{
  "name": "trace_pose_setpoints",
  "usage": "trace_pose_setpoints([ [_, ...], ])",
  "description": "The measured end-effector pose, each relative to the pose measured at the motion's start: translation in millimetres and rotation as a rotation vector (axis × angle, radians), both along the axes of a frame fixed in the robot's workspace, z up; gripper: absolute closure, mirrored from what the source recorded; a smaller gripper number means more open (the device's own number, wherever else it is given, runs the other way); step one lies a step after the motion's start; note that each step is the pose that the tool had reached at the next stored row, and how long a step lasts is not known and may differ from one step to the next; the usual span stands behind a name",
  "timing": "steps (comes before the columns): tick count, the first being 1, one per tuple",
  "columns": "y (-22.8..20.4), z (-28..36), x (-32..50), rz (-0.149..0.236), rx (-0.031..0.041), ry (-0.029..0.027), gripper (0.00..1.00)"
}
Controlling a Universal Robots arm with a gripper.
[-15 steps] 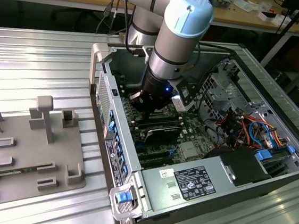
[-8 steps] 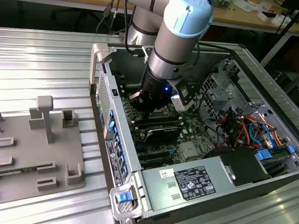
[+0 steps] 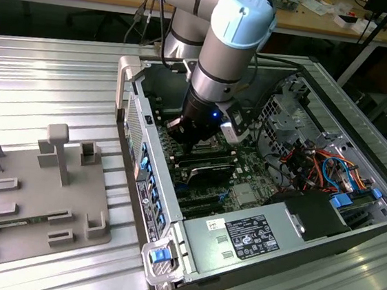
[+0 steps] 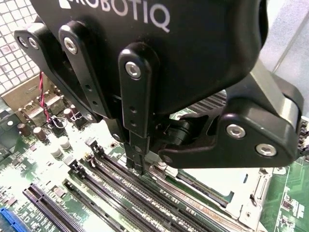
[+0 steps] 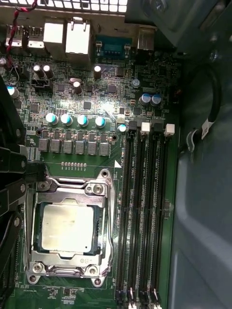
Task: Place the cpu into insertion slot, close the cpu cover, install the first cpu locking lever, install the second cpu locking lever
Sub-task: 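Install the second cpu locking lever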
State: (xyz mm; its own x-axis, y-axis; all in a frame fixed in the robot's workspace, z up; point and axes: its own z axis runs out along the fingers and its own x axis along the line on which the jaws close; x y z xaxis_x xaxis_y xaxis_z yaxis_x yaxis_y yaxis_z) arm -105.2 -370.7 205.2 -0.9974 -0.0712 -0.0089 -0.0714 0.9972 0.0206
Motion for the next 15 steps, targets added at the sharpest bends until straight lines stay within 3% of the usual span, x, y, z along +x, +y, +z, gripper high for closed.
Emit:
trace_pose_setpoints([
  [7, 2.3, -2.7, 0.0, 0.004, 0.0001, 0.0001, 0.89],
  [15, 0.4, -3.0, 0.0, 0.004, -0.0005, -0.0001, 0.89],
])
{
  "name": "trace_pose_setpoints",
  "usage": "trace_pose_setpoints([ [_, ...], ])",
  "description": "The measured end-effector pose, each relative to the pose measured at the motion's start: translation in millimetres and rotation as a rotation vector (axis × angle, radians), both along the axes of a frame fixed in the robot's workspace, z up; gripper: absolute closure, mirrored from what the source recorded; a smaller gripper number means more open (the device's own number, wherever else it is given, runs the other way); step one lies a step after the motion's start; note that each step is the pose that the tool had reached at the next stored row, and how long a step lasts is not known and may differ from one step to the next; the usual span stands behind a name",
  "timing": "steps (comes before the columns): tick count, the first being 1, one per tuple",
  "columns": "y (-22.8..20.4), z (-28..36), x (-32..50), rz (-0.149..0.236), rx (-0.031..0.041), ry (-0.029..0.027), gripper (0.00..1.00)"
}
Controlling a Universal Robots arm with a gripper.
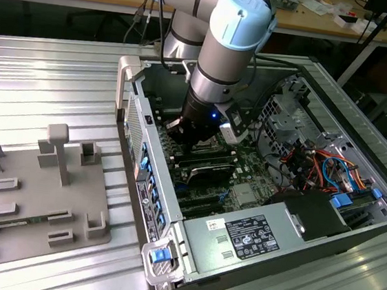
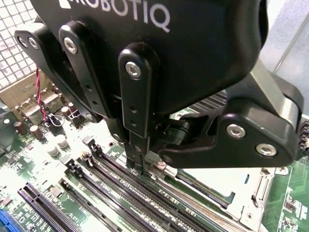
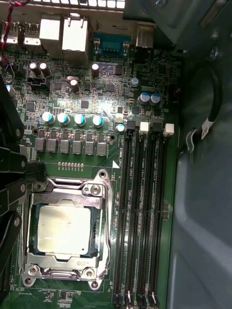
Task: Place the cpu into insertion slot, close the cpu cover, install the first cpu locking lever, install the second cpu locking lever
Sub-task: 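Install the second cpu locking lever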
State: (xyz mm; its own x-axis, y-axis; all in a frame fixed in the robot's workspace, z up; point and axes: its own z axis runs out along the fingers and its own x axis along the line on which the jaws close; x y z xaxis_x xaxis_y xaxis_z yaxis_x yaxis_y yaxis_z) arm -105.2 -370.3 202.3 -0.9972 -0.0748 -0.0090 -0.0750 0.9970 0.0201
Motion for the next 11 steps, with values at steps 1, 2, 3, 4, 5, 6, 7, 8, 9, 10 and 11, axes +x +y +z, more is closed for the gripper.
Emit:
trace_pose_setpoints([
  [1, -0.1, 0.0, 0.0, 0.000, -0.0002, 0.0001, 0.89],
  [2, -0.2, 0.1, 0.0, 0.000, -0.0003, 0.0001, 0.89],
  [3, -0.2, 0.1, 0.0, 0.000, -0.0002, 0.0000, 0.89],
  [4, -0.2, 0.0, 0.0, 0.000, 0.0000, 0.0001, 0.89],
  [5, -0.2, 0.0, 0.0, 0.000, -0.0001, 0.0001, 0.89],
  [6, -0.2, 0.7, 0.1, 0.000, 0.0002, -0.0002, 0.89],
  [7, -0.1, 1.4, 0.1, 0.000, 0.0005, -0.0004, 0.89],
  [8, -0.1, 2.2, 0.1, 0.000, 0.0007, -0.0005, 0.89],
  [9, -0.2, 4.4, 0.1, 0.000, 0.0001, 0.0000, 0.89],
  [10, -0.1, 6.1, 0.1, 0.000, 0.0001, 0.0000, 0.89],
  [11, -0.1, 7.4, 0.1, 0.000, 0.0000, 0.0000, 0.89],
])
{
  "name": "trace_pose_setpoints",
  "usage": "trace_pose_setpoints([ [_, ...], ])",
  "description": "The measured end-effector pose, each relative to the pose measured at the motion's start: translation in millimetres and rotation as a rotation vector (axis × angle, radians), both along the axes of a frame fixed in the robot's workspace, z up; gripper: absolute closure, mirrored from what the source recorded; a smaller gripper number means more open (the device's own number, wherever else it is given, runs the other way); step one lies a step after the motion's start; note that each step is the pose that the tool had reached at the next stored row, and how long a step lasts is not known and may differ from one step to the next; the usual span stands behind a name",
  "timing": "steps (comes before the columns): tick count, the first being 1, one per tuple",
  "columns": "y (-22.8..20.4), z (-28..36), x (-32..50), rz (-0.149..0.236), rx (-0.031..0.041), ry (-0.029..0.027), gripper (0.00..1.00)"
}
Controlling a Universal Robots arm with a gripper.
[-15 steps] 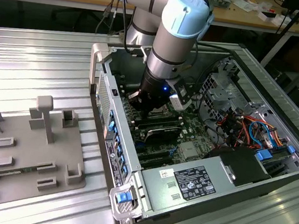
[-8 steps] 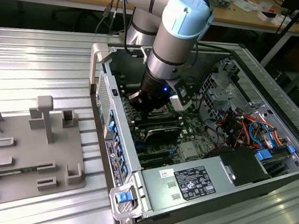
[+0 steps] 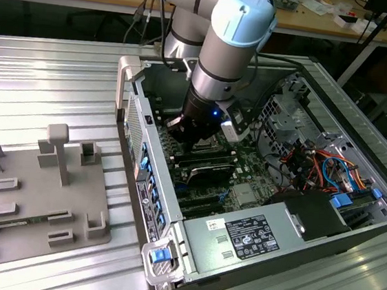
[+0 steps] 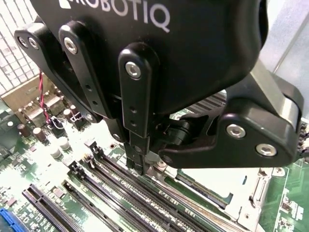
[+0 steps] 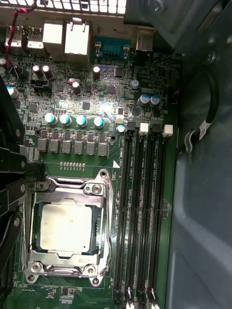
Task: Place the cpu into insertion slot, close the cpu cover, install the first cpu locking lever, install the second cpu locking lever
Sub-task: 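Install the second cpu locking lever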
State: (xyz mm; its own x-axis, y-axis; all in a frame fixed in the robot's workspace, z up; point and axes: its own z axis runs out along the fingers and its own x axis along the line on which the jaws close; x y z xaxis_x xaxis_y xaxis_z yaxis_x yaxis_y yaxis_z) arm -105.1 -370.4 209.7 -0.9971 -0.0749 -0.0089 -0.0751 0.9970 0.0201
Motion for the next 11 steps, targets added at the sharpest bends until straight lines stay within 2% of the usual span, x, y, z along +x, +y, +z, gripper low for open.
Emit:
trace_pose_setpoints([
  [6, 0.0, 7.2, 0.0, 0.000, -0.0002, 0.0000, 0.89],
  [11, 0.0, 8.1, 0.0, 0.000, -0.0002, 0.0001, 0.89],
])
